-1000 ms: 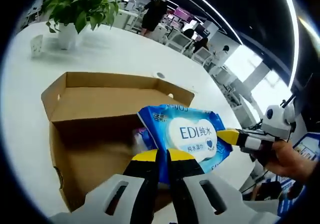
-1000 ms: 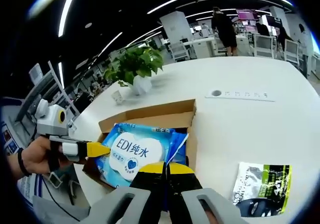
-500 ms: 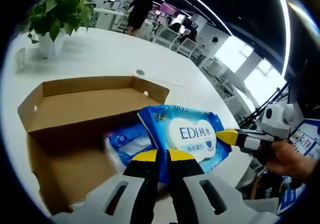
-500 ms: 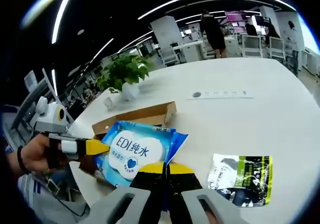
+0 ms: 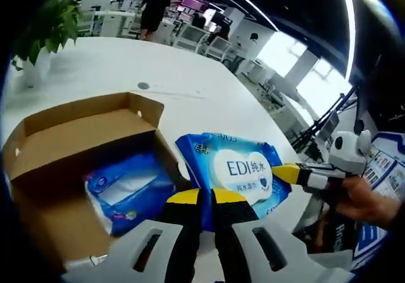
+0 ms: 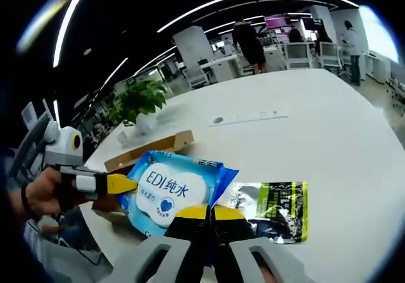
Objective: Operate the shoe box by opening the lid, removing the specified soft item, and placing it in the target area until the item is outside and the box remains undamaged.
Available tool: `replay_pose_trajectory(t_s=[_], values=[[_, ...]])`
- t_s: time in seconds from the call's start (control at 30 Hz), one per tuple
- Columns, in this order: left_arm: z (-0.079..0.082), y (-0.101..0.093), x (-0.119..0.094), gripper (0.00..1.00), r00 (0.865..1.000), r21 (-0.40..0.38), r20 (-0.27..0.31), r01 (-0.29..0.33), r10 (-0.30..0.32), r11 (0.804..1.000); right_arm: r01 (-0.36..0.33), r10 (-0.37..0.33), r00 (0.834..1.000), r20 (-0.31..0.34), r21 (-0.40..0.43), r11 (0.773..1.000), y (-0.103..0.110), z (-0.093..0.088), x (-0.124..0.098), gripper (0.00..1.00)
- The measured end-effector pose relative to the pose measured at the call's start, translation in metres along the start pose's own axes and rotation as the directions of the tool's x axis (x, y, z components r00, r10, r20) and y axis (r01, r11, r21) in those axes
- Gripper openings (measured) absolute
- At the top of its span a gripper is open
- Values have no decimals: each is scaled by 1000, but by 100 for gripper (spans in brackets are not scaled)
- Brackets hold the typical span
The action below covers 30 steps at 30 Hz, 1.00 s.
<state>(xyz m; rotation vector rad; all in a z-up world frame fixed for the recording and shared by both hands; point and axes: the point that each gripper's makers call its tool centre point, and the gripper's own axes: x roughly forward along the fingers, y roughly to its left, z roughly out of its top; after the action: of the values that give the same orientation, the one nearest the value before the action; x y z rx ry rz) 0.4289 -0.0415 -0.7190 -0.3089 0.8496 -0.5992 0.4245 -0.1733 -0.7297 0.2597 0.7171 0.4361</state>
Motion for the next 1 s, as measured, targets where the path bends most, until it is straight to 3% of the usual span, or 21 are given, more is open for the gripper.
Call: replay_pose_trajectory(t_s=[0.47,0.73,1.0], values=[[-16,-48,40,3,996,76,-77,60,-54,995,66,-67,998,14,68,995,-50,-20,-35,0],[-27,-62,57,3,992,84,-107,71,-62,994,87,-87,996,3,95,992,-73,-30,-45,0],[-24,-66,70,3,993,76,-111,58,-50,995,91,-91,996,-7,100,991,-87,-27,-40,0]])
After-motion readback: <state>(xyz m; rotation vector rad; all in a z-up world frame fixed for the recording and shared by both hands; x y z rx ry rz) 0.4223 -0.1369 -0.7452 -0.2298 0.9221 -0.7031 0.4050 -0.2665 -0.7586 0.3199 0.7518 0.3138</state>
